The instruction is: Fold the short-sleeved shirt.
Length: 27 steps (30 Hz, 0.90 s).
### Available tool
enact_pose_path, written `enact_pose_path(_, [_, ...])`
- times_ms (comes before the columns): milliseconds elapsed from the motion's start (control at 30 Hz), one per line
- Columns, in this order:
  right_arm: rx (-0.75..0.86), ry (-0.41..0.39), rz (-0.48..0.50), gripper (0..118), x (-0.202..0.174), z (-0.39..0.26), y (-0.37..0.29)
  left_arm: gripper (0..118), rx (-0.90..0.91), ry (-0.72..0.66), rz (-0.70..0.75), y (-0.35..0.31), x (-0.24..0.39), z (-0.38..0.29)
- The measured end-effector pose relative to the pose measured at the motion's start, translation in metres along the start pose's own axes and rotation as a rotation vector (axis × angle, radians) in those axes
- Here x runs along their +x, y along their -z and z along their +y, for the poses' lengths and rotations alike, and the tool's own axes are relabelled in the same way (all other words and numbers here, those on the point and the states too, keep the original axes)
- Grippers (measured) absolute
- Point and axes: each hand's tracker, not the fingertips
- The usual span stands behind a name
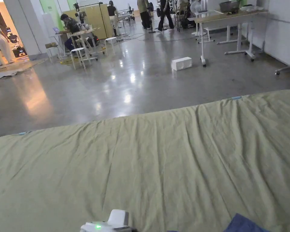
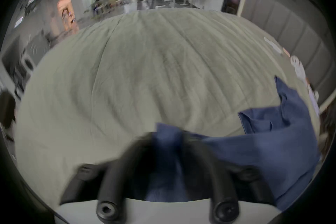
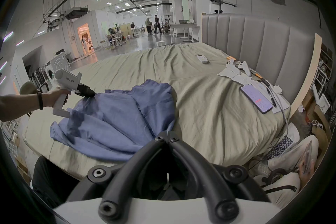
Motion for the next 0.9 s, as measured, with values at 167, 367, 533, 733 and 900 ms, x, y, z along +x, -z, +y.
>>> enact_pose_path(167, [0.000, 0.037, 0.043, 0, 0.003, 0.006, 0.013, 7, -0.061, 0.177, 0.045, -0.006, 0.044, -0.006])
enact_pose_path(367, [-0.020, -0.166, 0.083, 59, 0.008, 0.077, 0.076, 8, -0.256, 0.232, 0.020, 0.016, 0.036, 0.027])
enact_pose_path(533, [-0.080, -0.280, 0.112, 97, 0.016, 0.126, 0.188, 7, -0.314, 0.237, 0.022, 0.030, 0.035, 0.040])
enact_pose_path(733, [-0.264, -0.184, 0.156, 95, 0.030, 0.151, 0.319, 7, -0.307, 0.190, -0.028, 0.031, 0.020, 0.039])
enact_pose_path(900, [-0.353, -0.171, 0.148, 89, 0.024, 0.145, 0.360, 7, -0.304, 0.158, -0.065, 0.027, 0.017, 0.039])
